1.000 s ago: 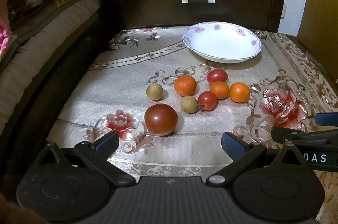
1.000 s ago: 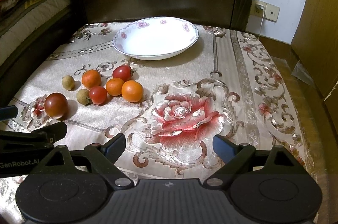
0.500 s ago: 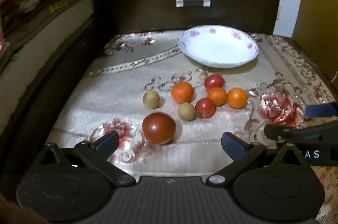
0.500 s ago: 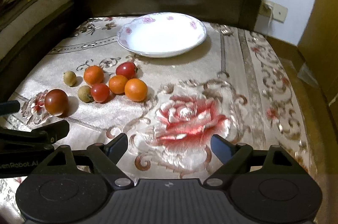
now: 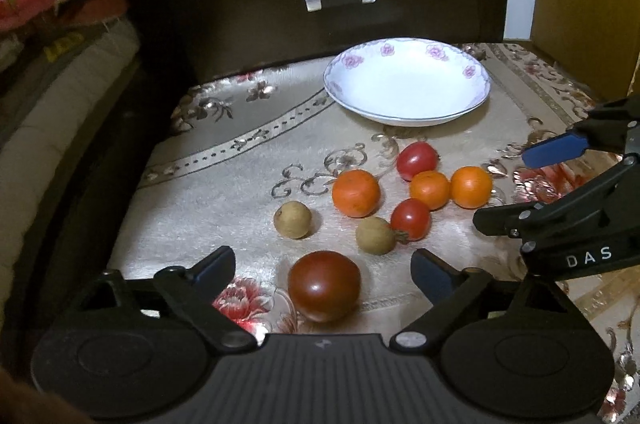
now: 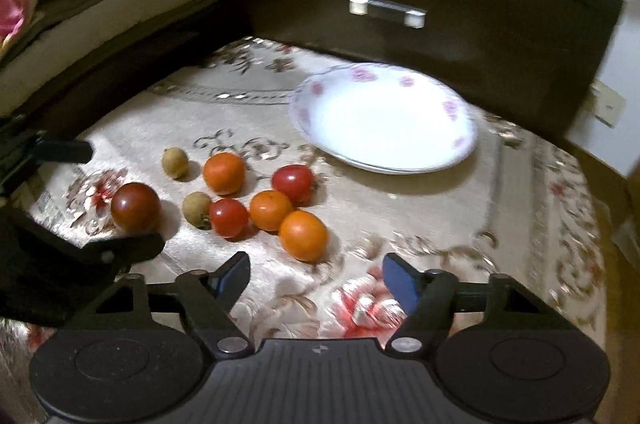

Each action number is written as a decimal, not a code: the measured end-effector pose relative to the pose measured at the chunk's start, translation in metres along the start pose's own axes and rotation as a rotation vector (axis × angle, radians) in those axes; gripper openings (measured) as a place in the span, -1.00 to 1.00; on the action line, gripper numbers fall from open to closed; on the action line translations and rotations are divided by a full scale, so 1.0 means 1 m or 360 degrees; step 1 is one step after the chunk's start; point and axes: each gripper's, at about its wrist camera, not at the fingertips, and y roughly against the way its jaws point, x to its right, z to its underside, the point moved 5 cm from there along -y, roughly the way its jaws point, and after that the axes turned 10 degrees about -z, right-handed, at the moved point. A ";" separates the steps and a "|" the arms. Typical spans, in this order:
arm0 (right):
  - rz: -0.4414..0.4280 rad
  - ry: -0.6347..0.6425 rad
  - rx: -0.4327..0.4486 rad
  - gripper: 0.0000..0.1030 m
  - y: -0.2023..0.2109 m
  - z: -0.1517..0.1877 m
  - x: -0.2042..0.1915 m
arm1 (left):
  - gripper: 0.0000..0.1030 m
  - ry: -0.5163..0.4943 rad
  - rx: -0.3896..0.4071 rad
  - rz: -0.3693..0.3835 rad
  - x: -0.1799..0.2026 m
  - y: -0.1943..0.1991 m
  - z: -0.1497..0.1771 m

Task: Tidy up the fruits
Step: 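Grasp the large dark red tomato with the left tool while the right tool grasps an orange tomato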

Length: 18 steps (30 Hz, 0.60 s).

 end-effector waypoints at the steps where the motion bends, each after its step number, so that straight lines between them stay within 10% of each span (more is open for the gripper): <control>1: -0.0013 0.0017 -0.0006 0.25 -0.003 -0.002 0.000 | 0.84 0.0016 -0.0008 0.0001 -0.002 -0.004 -0.001; 18: -0.0099 0.0065 -0.0084 -0.43 -0.033 -0.008 0.007 | -0.07 0.0128 -0.0152 0.0121 -0.003 -0.023 0.010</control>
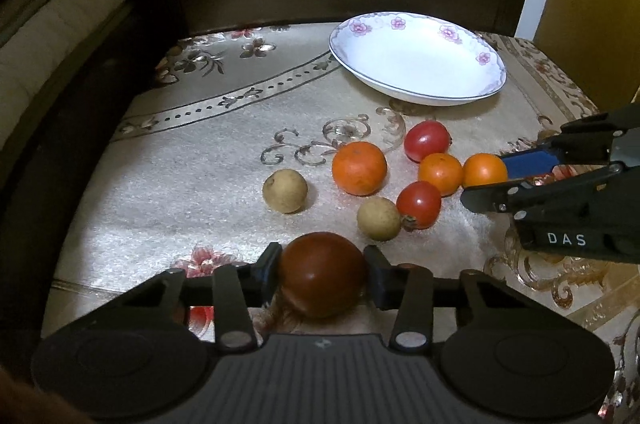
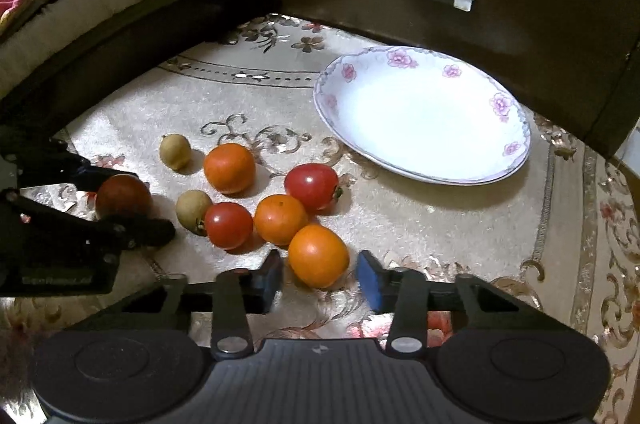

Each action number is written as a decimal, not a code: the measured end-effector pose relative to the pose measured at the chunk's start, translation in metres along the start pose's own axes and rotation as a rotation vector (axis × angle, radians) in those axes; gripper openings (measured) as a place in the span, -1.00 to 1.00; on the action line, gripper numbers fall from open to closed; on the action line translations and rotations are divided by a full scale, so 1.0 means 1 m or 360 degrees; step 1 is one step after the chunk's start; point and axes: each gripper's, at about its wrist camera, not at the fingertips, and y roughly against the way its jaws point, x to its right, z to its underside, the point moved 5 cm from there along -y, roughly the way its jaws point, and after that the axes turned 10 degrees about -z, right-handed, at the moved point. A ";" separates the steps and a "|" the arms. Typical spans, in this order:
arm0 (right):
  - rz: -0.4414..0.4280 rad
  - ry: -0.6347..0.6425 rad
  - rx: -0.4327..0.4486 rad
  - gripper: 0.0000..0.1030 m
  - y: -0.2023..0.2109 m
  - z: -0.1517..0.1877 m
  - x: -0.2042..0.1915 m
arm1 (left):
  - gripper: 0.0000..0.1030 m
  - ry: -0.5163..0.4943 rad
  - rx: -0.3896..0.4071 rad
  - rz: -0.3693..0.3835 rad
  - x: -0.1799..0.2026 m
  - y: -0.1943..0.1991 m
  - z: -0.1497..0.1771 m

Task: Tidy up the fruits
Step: 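Grasp the large dark red tomato with the left tool while the right tool grasps an orange tomato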

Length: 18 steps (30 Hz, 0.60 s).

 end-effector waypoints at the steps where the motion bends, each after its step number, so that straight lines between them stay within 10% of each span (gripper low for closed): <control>1: 0.0002 0.0000 0.0000 -0.43 0.000 0.000 0.000 | -0.07 0.0003 -0.0001 0.0002 0.000 0.000 0.000; 18: -0.0017 -0.0082 0.0065 -0.44 0.012 -0.005 0.003 | -0.08 0.0020 0.0051 0.0097 0.009 0.011 -0.021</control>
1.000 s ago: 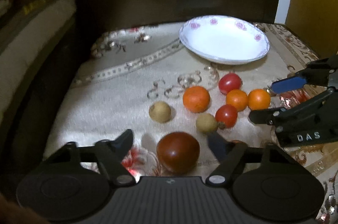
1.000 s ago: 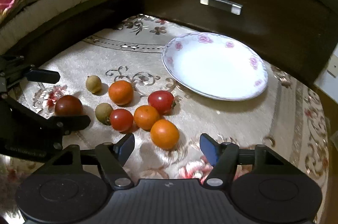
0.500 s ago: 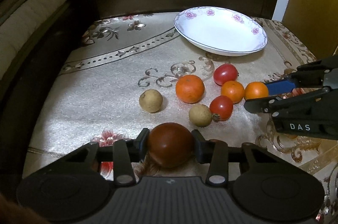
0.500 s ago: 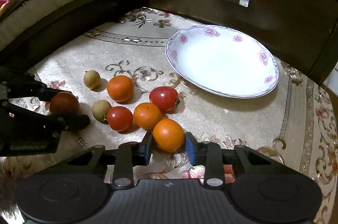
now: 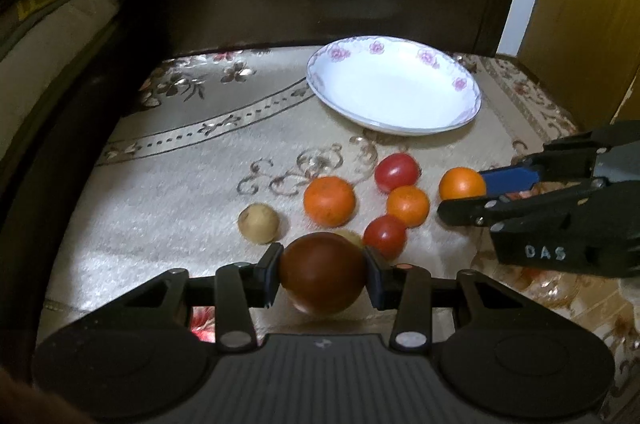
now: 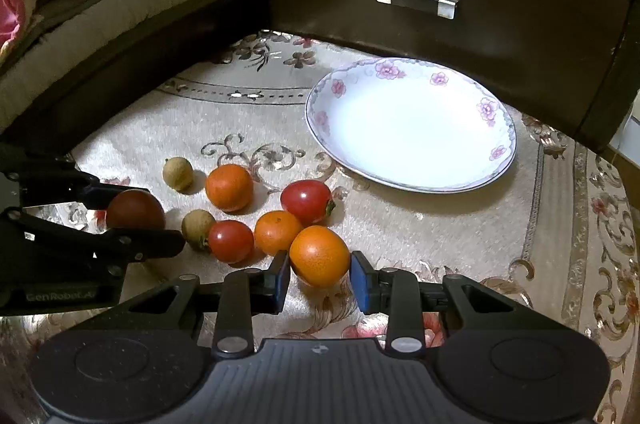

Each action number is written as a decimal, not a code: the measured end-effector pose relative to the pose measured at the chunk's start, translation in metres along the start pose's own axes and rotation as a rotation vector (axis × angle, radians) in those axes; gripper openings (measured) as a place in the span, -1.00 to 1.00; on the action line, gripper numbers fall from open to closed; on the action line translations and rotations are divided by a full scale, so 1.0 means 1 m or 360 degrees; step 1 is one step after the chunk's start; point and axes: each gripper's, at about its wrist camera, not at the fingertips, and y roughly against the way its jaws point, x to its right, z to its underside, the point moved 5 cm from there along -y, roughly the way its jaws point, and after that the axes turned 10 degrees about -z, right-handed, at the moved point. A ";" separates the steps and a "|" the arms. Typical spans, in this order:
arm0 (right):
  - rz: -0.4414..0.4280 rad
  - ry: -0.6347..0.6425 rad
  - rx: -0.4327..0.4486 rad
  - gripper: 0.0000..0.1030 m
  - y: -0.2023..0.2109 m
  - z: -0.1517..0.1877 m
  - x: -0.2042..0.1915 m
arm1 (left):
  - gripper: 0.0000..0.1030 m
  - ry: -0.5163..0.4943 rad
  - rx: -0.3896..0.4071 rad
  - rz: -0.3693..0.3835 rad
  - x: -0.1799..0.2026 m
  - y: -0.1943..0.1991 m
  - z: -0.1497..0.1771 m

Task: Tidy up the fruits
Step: 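Carry the dark red tomato and orange tomato over the white bowl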

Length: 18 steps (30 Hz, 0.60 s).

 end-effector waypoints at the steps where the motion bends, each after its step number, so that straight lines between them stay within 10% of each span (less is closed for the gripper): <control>1: 0.0003 -0.0001 0.0004 -0.44 0.001 0.000 0.000 | -0.08 -0.0001 0.0003 0.0009 0.002 0.000 -0.002; 18: 0.0098 -0.0058 0.0100 -0.44 0.013 -0.015 0.014 | -0.09 -0.0015 0.0099 0.0049 0.023 -0.005 -0.050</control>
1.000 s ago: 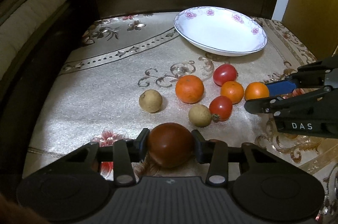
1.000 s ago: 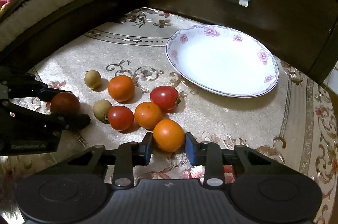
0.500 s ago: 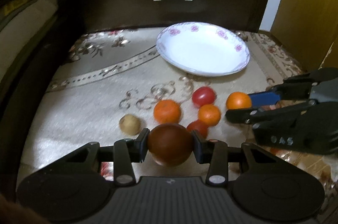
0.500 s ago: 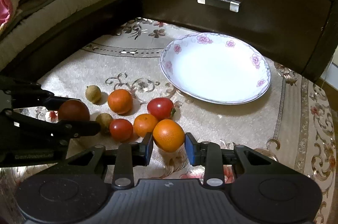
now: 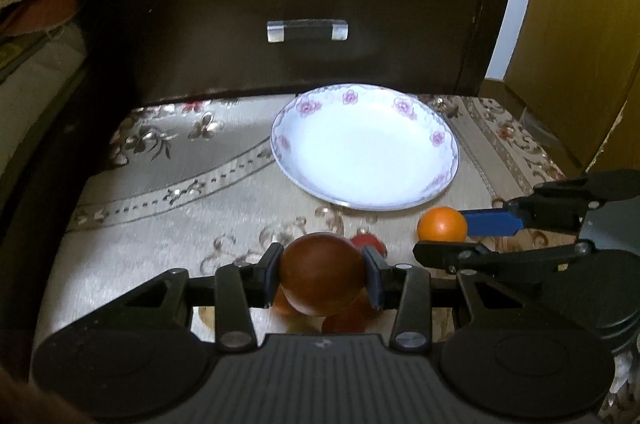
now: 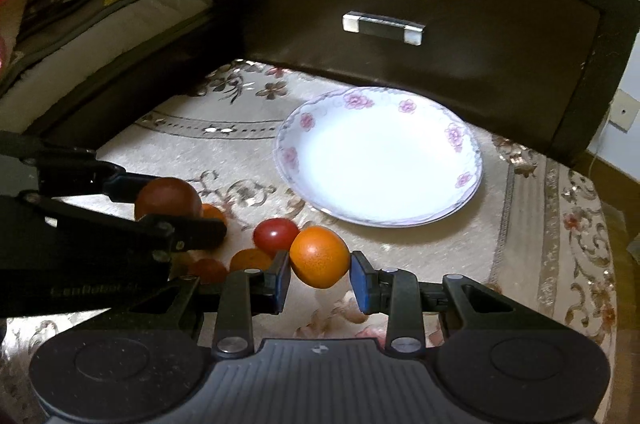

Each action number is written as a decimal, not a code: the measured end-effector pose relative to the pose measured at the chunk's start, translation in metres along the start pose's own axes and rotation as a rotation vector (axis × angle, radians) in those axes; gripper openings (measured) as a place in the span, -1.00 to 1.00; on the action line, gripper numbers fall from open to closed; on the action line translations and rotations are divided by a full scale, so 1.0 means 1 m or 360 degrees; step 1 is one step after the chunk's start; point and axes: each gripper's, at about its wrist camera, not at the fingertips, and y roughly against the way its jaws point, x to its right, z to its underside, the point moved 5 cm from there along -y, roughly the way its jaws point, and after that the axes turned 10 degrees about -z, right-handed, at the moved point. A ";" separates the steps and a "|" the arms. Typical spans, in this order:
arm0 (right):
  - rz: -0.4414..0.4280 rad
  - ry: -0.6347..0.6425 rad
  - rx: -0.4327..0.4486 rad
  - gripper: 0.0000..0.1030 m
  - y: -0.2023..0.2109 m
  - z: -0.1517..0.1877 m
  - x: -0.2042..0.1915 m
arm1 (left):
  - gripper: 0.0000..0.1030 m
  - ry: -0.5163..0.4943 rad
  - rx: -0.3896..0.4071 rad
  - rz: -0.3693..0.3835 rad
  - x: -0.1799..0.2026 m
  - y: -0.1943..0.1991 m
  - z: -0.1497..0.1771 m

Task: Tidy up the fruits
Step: 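Carry the dark red tomato and orange tomato over the white bowl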

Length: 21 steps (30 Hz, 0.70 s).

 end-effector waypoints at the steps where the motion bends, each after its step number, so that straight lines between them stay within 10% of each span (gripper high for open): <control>1: 0.0008 -0.0006 0.0004 -0.44 0.000 0.000 0.002 | -0.09 -0.0006 0.0008 0.0000 0.001 -0.001 -0.003; 21: 0.0152 -0.0071 0.0095 -0.43 -0.014 -0.023 0.040 | -0.10 -0.0026 0.0065 0.0018 0.013 -0.034 -0.040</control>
